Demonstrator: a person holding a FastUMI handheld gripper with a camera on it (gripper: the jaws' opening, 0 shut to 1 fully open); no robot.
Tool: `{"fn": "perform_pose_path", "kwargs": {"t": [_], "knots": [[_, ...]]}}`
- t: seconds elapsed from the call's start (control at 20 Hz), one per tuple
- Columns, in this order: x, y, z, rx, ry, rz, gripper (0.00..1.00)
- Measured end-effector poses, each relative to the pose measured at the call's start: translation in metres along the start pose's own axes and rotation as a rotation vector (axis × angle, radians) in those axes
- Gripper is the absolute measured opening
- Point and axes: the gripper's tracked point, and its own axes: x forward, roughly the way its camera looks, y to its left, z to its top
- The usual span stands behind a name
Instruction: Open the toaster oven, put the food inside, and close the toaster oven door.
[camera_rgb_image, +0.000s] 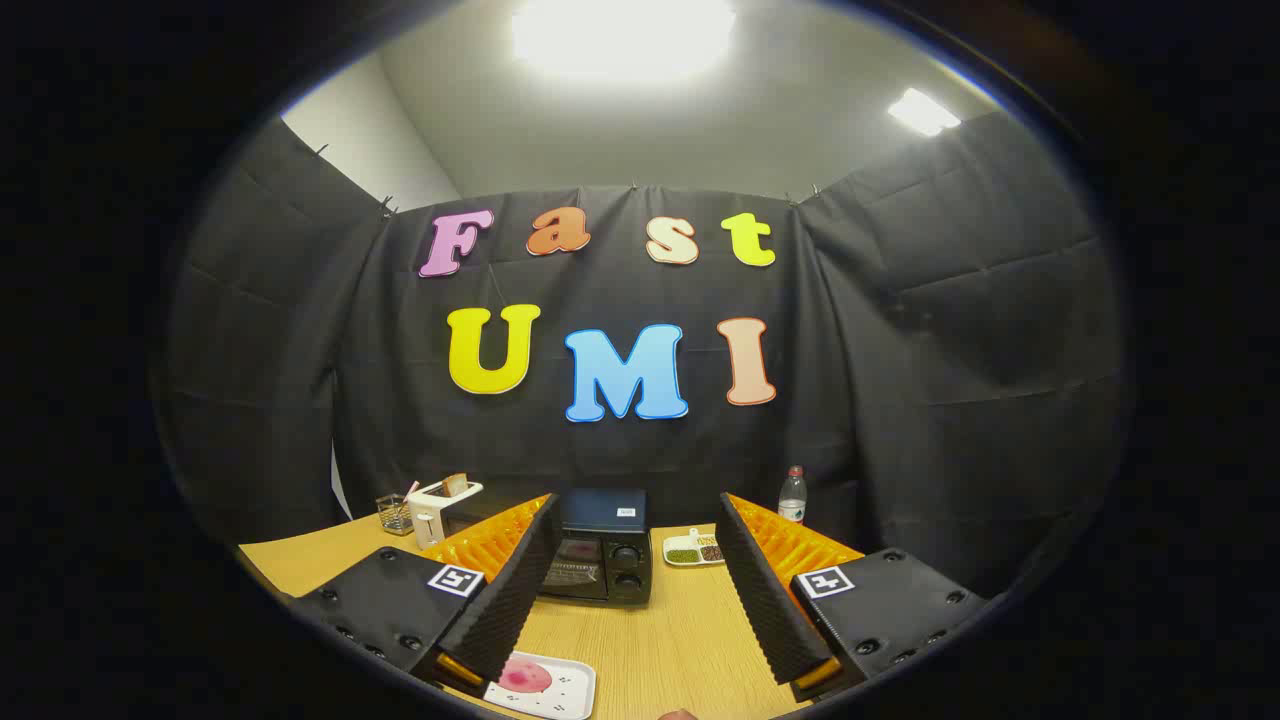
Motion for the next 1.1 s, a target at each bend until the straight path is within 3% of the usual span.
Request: {"fn": "perform_pose_path", "kwargs": {"t": [0.75, 1.1], "knots": [[0.004, 0.016, 0.003, 0.004, -0.008, 0.03, 0.98], [0.03, 0.03, 0.011, 0.01, -0.017, 0.049, 0.98]]}}
